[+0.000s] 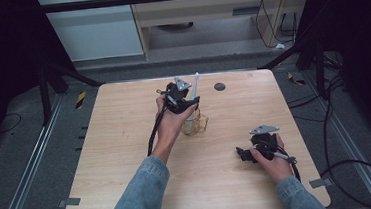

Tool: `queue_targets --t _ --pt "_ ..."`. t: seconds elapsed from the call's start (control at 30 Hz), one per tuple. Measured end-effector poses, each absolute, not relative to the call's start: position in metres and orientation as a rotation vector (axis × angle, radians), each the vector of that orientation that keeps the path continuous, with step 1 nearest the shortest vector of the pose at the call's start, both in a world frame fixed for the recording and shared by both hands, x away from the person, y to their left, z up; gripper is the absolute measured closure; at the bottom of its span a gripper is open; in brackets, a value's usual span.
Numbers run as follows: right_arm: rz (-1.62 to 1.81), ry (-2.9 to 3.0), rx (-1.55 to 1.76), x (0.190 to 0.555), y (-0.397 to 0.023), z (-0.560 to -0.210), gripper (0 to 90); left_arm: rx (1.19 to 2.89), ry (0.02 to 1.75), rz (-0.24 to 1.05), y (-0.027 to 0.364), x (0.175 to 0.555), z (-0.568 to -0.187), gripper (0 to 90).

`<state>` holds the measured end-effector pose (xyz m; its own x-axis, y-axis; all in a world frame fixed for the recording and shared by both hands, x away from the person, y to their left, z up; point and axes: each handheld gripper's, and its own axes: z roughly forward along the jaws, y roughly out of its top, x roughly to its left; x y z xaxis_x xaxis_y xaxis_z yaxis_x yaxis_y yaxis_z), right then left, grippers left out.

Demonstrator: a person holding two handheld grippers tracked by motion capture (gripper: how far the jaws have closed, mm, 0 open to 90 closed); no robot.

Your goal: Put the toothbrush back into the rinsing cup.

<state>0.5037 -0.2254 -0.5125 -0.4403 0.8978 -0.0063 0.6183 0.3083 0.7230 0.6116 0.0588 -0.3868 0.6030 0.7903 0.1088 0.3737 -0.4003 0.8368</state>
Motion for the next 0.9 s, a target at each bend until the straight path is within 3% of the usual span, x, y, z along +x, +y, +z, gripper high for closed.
queue_targets --t 0.9 --pt "0.924 2.172 1.349 0.504 -0.225 -0.513 0.3 2.039 0.843 0.659 0.069 0.596 -0.373 10.4"
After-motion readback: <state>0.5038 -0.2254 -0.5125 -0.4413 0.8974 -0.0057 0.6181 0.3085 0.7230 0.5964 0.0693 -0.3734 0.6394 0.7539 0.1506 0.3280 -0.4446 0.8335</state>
